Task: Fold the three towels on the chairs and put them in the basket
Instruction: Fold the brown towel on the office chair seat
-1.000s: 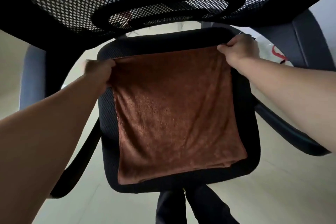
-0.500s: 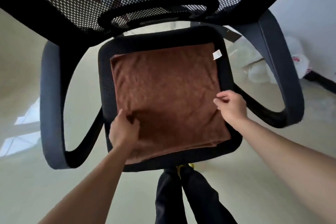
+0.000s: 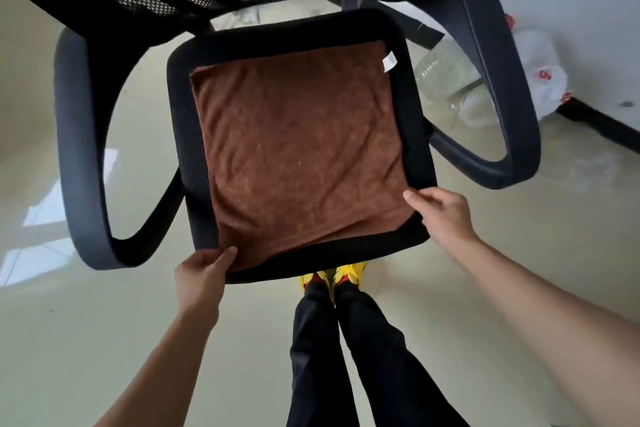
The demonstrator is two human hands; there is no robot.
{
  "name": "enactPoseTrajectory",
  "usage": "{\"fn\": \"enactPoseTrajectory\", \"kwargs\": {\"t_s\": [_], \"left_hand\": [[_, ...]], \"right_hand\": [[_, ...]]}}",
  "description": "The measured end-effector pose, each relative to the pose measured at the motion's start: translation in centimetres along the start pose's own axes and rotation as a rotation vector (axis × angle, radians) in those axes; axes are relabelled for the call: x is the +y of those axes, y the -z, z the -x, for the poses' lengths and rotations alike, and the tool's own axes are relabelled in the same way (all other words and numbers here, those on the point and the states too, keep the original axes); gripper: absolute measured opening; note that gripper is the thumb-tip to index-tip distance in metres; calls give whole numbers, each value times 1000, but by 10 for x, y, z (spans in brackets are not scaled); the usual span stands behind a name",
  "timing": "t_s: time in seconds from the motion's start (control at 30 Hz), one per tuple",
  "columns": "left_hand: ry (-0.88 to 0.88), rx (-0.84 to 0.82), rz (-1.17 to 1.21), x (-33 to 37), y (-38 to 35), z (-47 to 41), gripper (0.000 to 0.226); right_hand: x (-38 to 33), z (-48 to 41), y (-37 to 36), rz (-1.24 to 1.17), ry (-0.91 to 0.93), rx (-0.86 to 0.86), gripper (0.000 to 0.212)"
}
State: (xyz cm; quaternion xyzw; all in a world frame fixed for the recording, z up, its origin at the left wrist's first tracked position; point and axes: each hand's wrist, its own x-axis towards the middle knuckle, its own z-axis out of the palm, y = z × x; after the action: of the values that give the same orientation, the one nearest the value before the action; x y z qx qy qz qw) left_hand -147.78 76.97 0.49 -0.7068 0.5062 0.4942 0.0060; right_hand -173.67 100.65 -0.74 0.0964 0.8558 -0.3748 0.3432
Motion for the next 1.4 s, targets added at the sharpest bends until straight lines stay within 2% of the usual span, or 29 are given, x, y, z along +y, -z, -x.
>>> {"fn": "enactPoseTrajectory", "kwargs": {"t_s": [0.1,0.2,0.3,0.47,0.57,0.67,0.8,0.9,1.03,1.07,1.13,1.2,1.27,1.4], "left_hand": [[-43,38,85,20,3,-15,18],[-66,72,184,41,1,-33,28],[-39,37,198,50,-4,-43,32],[1,52,188,38,-3,-32,30],[40,-43,228,25,2,-16,27],[46,-129,195,10,10,-10,25],[6,-178,107,0,22,-12,23],[-52,-222,-48,-5,22,-14,20],[-41,-192,-228,-18,19,-23,20],[-28,-171,-248,-21,18,-26,23],[-6,-114,-281,-26,13,-29,28],[25,-42,-334,-26,5,-25,33],[128,1,-267,-24,-4,-18,35],[407,3,84,-27,-11,-7,33]], "right_hand": [[-21,-15,-2,-30,17,-2,18],[-31,-32,-9,-114,-105,-63,22],[-29,-38,-9,-88,-171,-118,26],[-16,-25,7,28,-124,-225,29],[-7,-12,15,71,-62,-286,22],[0,-2,21,135,14,-308,11],[8,3,28,183,43,-325,21],[17,4,30,271,56,-332,23],[35,3,23,539,71,-313,21],[37,3,20,556,71,-286,19],[35,6,15,548,58,-207,30],[36,9,10,563,-9,-126,39],[40,10,7,536,-146,-73,39],[41,17,1,-2,-558,-80,39]]}}
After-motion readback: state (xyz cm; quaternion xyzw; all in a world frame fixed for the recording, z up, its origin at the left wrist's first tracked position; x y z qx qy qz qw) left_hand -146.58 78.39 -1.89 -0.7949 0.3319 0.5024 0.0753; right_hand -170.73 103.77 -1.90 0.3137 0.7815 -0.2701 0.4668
